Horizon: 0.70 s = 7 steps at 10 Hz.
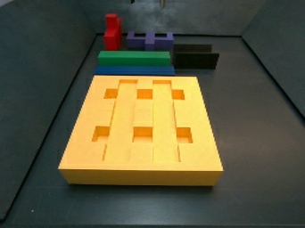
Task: Pick up the green object. Move up. Move to above the board. Insert the green object.
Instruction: Pick up the green object.
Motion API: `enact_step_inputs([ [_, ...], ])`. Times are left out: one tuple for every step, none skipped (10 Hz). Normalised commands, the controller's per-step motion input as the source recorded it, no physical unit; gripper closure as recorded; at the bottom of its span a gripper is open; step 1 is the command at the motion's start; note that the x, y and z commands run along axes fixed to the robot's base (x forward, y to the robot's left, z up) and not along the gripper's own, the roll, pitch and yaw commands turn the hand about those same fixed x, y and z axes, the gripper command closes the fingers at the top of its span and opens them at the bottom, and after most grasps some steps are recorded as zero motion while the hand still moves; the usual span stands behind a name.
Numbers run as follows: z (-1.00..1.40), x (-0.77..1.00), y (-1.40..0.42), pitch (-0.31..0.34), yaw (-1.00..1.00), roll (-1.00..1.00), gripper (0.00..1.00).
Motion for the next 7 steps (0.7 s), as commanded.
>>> enact_step_inputs([
  [-0.15,0.00,-0.05,-0.130,-0.98,-0.15,0.00],
  [-0.16,0.00,-0.04,-0.096,-1.00,-0.12,0.00],
  [-0.21,0.00,-0.02,-0.076,-1.00,-0.10,0.00],
  [-0.24,0.00,-0.02,-0.044,-1.00,-0.07,0.00],
  [-0.24,0.00,-0.02,-0.020,-1.00,-0.04,0.00],
  [-0.23,0.00,-0.03,0.000,-1.00,0.00,0.00],
  [-0.22,0.00,-0.05,0.000,-1.00,0.00,0.00],
])
